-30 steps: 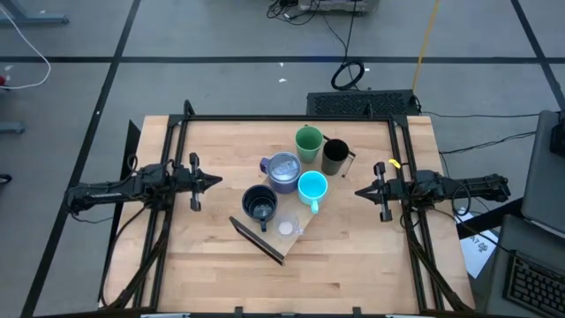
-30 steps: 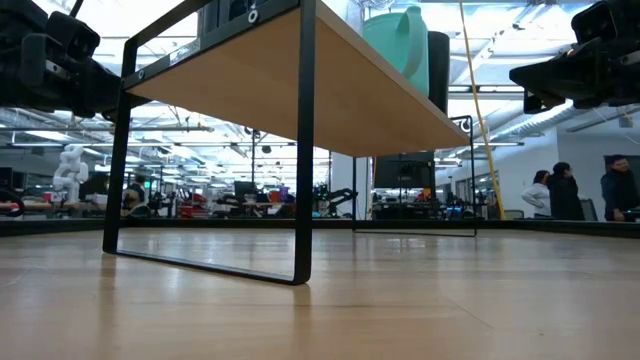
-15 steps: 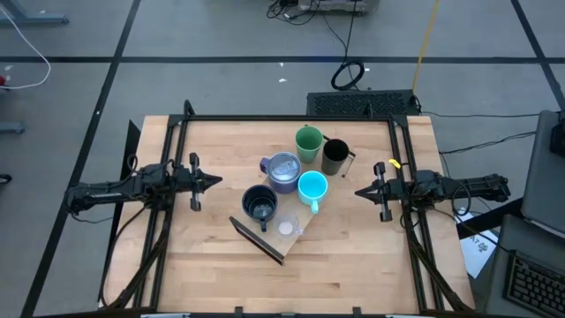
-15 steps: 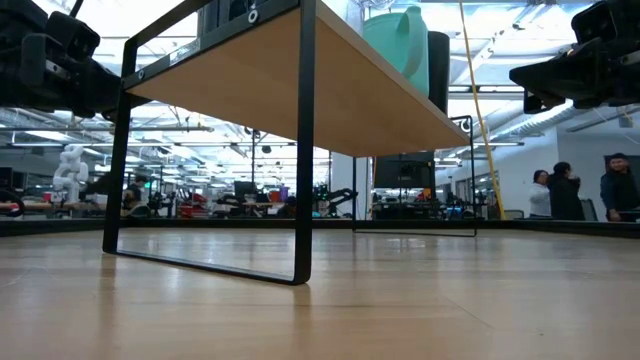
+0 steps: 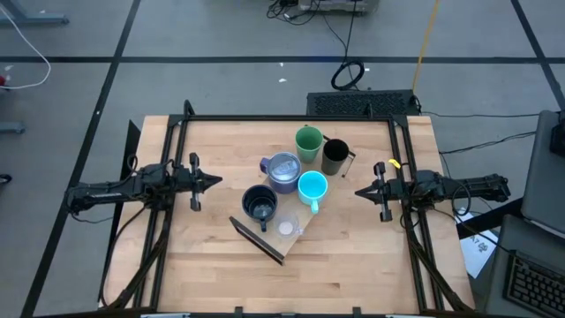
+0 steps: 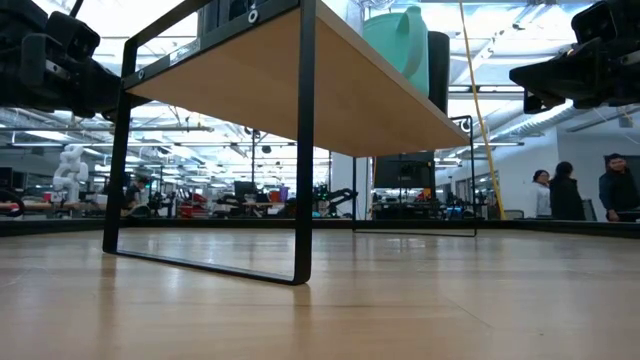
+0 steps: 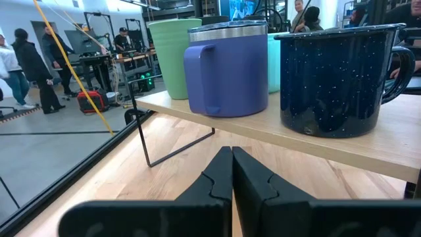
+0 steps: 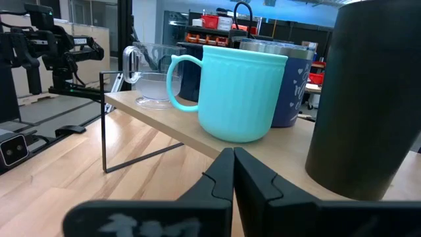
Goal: Stack small to large cups/mugs on shelf
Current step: Return to Home Position
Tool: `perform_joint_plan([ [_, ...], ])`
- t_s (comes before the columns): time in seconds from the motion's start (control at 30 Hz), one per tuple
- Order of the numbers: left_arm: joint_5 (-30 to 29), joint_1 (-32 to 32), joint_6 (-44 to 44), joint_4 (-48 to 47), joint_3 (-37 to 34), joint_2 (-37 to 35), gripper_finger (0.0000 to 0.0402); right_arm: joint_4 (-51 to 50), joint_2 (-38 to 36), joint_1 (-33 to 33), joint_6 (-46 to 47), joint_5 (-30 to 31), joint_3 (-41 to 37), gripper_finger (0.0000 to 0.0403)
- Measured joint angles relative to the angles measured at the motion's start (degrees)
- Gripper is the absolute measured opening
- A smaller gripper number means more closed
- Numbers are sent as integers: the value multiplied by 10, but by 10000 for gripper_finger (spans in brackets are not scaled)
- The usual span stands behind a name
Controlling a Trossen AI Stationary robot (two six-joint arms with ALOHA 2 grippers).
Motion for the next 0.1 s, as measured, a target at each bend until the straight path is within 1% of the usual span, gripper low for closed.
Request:
perform_joint_plan([
  [0.1, 0, 0, 0, 0, 0, 0, 5, 0, 0, 0, 0, 0, 0, 0],
])
